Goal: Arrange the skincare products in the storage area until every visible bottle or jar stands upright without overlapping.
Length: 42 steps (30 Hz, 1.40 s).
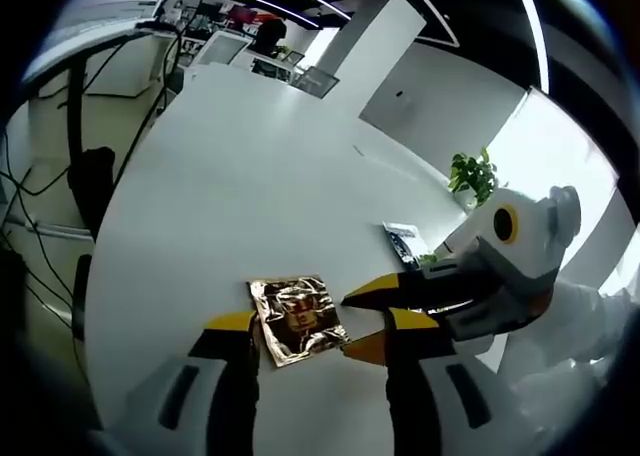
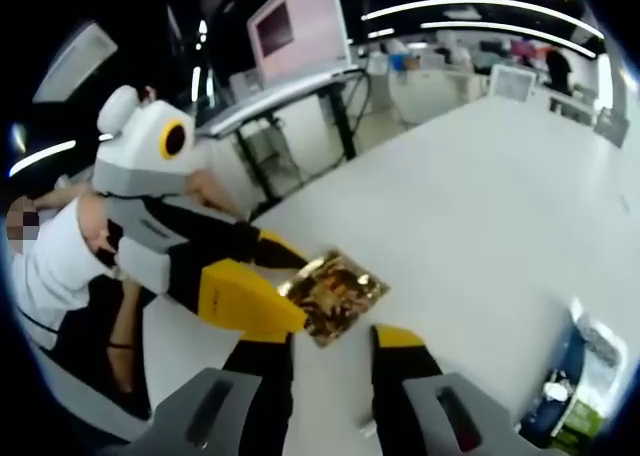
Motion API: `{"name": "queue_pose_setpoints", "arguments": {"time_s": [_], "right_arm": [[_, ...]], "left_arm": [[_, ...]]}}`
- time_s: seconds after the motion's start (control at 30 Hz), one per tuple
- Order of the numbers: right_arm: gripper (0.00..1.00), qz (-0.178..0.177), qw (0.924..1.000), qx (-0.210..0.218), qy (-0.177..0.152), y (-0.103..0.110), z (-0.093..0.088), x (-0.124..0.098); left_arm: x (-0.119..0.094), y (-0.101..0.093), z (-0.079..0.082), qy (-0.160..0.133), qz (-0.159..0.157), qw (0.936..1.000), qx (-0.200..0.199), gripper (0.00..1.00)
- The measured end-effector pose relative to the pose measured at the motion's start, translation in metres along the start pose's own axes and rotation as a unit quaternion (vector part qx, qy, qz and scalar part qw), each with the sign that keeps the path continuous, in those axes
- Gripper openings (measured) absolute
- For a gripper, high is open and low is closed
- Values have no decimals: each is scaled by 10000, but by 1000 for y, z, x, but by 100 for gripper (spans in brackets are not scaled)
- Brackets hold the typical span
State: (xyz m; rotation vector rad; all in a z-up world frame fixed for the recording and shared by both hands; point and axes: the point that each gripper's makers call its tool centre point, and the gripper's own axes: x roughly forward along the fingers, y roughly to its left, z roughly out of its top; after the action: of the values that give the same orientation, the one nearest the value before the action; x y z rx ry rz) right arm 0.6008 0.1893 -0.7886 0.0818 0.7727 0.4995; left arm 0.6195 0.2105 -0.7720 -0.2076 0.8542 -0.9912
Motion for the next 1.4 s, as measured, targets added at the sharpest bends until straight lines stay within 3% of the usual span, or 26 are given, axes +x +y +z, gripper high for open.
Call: {"name": "queue_pose_setpoints", "arguments": {"time_s": [0.57, 1.1, 1.4], "right_arm": [[21, -15, 10000, 1, -9, 2, 3, 3], [20, -217, 9996, 3, -177, -11, 12, -18], [18, -405, 9988, 56, -280, -32, 17, -25]], "left_arm": [[-1, 2, 2, -37, 31, 9999, -105, 39], [1, -27, 13, -112, -131, 9998, -47, 37], [11, -41, 23, -72, -221, 9997, 118, 37]]}}
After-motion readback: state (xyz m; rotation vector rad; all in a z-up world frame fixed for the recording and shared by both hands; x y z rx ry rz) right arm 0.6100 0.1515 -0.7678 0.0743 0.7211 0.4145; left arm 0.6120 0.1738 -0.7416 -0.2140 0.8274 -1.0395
